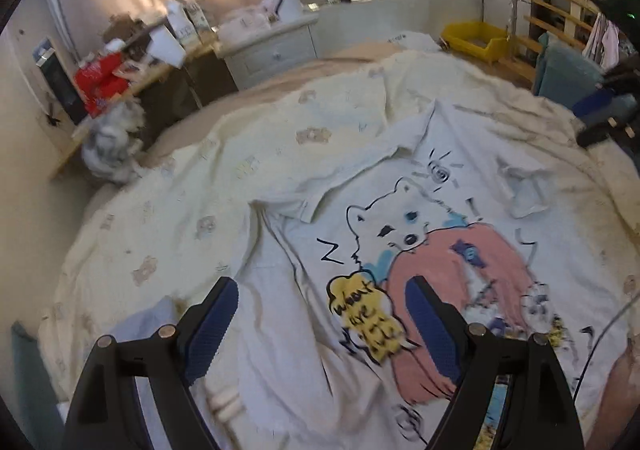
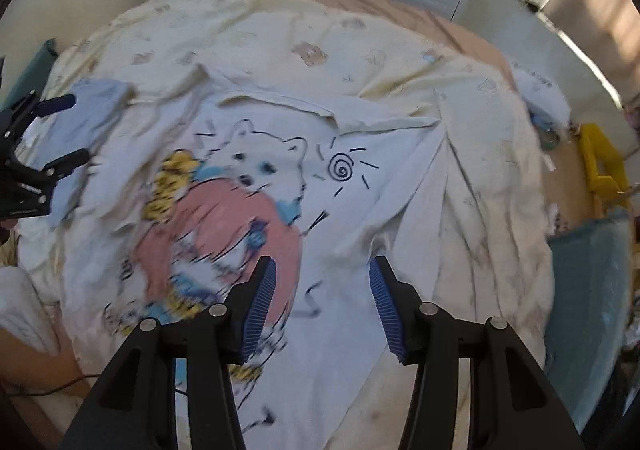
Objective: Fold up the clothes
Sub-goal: 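Lay the white T-shirt flat on the duvet and open both grippers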
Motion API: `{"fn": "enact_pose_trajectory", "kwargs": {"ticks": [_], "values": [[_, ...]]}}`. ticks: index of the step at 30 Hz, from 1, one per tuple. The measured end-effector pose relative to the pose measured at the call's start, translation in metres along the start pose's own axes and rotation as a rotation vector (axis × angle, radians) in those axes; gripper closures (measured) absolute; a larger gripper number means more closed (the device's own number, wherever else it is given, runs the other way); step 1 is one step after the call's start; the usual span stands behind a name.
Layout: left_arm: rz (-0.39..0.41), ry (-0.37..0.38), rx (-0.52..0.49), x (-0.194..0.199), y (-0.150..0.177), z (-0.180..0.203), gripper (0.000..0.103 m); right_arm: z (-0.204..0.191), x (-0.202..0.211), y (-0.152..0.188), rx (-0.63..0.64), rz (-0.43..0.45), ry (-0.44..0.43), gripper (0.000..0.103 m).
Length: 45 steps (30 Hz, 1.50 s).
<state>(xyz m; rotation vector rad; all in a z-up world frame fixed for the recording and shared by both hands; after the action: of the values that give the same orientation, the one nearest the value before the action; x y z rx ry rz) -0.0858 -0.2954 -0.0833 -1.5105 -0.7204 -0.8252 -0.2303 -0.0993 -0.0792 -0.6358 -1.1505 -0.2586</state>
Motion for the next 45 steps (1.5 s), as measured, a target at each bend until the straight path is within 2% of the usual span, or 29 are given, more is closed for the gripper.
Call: {"fn": "enact_pose_trajectory", "kwargs": {"ticks": [2, 4, 7, 9, 10, 11, 13, 16, 20, 24, 30, 35, 40, 45], "values": [[0.026, -0.045, 0.038, 0.037, -0.001, 0.014, 0.016, -0.010, 0.041, 0.016, -0.047, 0.028, 0.007, 0.049], [0.039, -0.095, 0.116, 0.082, -0.001, 0.027, 0.016, -0.019, 0.082, 0.032, -0.093, 0.055, 0.013, 0.049], [0.062, -0.143, 0.247, 0.145, -0.002, 0.043, 0.016, -0.033, 0.139, 0.046, -0.172, 0.088, -0.026, 0.043], [0.109, -0.122, 0.303, 0.177, -0.002, 0.054, 0.016, -0.040, 0.174, 0.055, -0.242, 0.123, -0.042, 0.038], [0.138, -0.118, 0.336, 0.194, -0.001, 0.060, 0.016, -0.043, 0.184, 0.061, -0.281, 0.133, -0.049, 0.028], [0.154, -0.113, 0.356, 0.204, 0.000, 0.064, 0.016, -0.047, 0.195, 0.067, -0.321, 0.144, -0.055, 0.022], [0.174, -0.066, 0.386, 0.220, 0.006, 0.078, 0.016, -0.054, 0.213, 0.079, -0.389, 0.168, -0.068, 0.022], [0.187, -0.069, 0.363, 0.225, 0.019, 0.099, 0.016, -0.068, 0.224, 0.096, -0.416, 0.176, -0.067, 0.022], [0.133, -0.050, 0.297, 0.213, 0.029, 0.118, 0.016, -0.084, 0.212, 0.112, -0.408, 0.133, -0.098, 0.022], [0.079, -0.018, 0.291, 0.199, 0.038, 0.120, 0.016, -0.091, 0.193, 0.123, -0.429, 0.077, -0.139, 0.022], [-0.003, 0.055, 0.411, 0.178, 0.047, 0.106, 0.016, -0.103, 0.181, 0.118, -0.392, 0.055, -0.115, 0.022], [-0.039, 0.084, 0.405, 0.167, 0.048, 0.111, 0.016, -0.117, 0.175, 0.112, -0.355, 0.048, -0.116, 0.022], [-0.056, 0.080, 0.400, 0.165, 0.047, 0.113, 0.017, -0.117, 0.172, 0.113, -0.348, 0.047, -0.110, 0.022], [-0.066, 0.081, 0.389, 0.163, 0.046, 0.116, 0.017, -0.116, 0.174, 0.114, -0.335, 0.057, -0.066, 0.022]]}}
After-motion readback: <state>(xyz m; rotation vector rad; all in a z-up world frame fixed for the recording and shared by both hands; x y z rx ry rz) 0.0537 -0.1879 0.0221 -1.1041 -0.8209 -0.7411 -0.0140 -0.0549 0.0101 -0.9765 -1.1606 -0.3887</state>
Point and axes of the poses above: each gripper's, at about its wrist camera, not at the fingertips, and x roughly against the way its jaws point, z to its right, y to its underside, the point moved 5 cm from there along -x, roughly the way its jaws point, and after that the axes turned 13 degrees about y, right-handed, at the moved point
